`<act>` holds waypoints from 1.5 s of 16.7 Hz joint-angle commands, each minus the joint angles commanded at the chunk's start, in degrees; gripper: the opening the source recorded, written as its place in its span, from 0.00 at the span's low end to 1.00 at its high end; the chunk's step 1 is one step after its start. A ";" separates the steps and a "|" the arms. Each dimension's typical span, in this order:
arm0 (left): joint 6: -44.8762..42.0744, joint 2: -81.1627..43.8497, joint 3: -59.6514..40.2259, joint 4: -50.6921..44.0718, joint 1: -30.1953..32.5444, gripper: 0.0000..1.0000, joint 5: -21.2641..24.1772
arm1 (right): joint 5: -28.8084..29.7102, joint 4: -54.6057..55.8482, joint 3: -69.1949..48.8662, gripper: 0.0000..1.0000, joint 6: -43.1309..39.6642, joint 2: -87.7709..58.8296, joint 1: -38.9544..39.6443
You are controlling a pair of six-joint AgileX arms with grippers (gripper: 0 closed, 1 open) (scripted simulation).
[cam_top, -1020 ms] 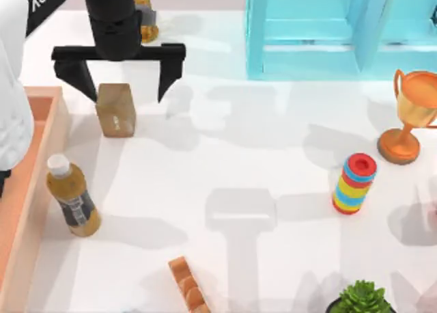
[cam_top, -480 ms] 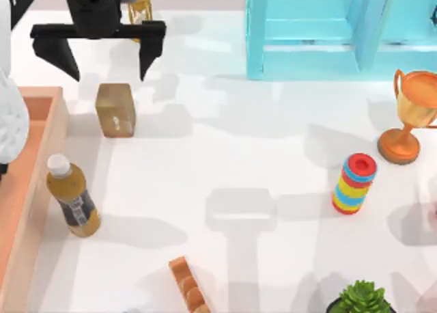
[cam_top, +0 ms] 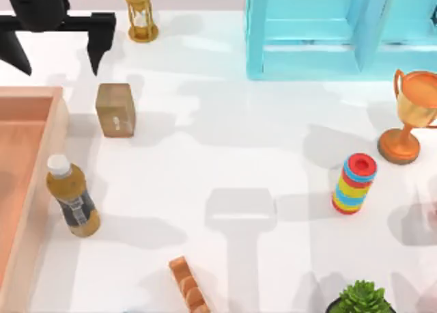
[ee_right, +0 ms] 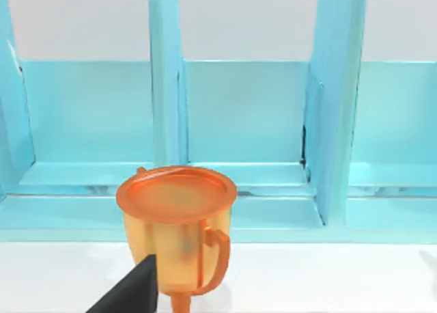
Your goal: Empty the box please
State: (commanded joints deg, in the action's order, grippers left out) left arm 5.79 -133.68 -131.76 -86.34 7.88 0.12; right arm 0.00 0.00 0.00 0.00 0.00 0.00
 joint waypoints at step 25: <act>-17.31 21.32 48.28 25.33 -17.86 1.00 -0.26 | 0.00 0.00 0.00 1.00 0.00 0.00 0.00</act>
State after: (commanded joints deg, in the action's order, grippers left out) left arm -11.52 -112.36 -83.48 -61.01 -9.98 -0.14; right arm 0.00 0.00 0.00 0.00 0.00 0.00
